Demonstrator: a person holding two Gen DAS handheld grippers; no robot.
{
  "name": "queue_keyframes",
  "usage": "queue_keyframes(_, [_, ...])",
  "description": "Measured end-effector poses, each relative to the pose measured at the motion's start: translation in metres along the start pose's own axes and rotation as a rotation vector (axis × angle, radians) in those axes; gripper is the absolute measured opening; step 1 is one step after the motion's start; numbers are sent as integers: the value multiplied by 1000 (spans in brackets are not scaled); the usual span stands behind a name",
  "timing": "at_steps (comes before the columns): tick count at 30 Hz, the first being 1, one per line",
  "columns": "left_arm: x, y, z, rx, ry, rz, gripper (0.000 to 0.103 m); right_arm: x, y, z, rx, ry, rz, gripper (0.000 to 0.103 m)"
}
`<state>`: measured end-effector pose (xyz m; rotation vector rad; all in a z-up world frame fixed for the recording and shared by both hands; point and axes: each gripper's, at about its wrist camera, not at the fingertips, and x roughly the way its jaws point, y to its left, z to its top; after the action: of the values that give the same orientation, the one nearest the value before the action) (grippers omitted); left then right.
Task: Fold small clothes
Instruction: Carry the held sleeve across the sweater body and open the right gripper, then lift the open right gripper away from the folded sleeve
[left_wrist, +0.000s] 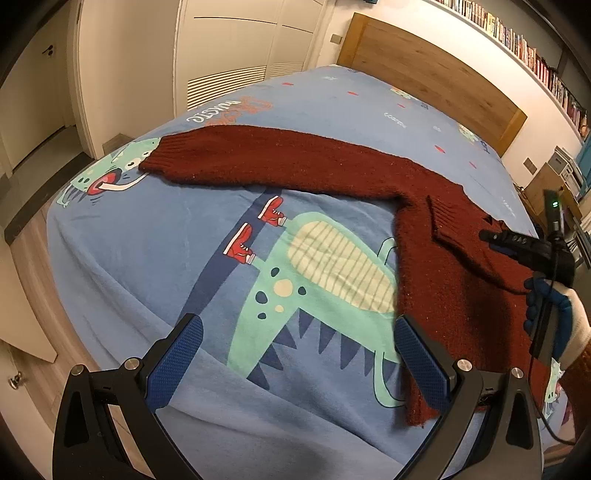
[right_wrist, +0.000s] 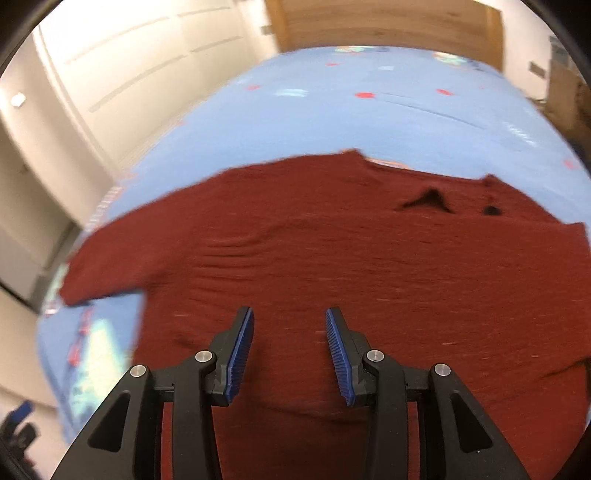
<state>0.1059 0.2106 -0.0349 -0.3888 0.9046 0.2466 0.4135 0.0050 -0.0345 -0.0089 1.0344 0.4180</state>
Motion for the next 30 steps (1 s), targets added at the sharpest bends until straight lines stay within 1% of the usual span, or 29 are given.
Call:
queue_keyframes(2, [-2,-1,1,10,-6,10,102,12,1,-6,-1,28,-27,42])
queue_keyframes(4, [-3,-1,2,11,-11,14,102,22,11,-15,-27,55,-33,43])
queue_keyframes(7, [-3,2,3,6,-9,14,102,25,37,-27,-73,36,-51,45])
queue_keyframes(8, [-3,2,3,5,-8,12,102,24,41,-29,-65,35,-34,45])
queue_keyframes(11, [-4,4,3,-1,-9,8,102,19,47,-34,-69,35,-17,45])
queue_keyframes(15, [-7,5,7,-4,-31,39,102,10,52,-43,-101,52,38,45])
queue_keyframes(18, [-7,8,10,-14,-45,65,102,-4,46,-43,-102,22,33,43])
queue_keyframes(19, [-7,9,12,-16,-55,77,102,-6,42,-42,-90,8,11,43])
queue_keyframes(21, [-7,11,14,-13,-69,77,102,-8,33,-40,-74,-6,-51,44])
queue_keyframes(23, [-7,11,16,-8,-82,63,102,-1,22,-39,-55,14,-96,44])
queue_keyframes(25, [-8,11,18,5,-96,58,102,7,20,-46,-38,45,-94,44])
queue_keyframes(27, [-9,10,21,21,-99,52,102,6,25,-51,-48,47,-88,46])
queue_keyframes(30, [-8,11,25,35,-93,55,102,-8,23,-52,-6,46,-20,45])
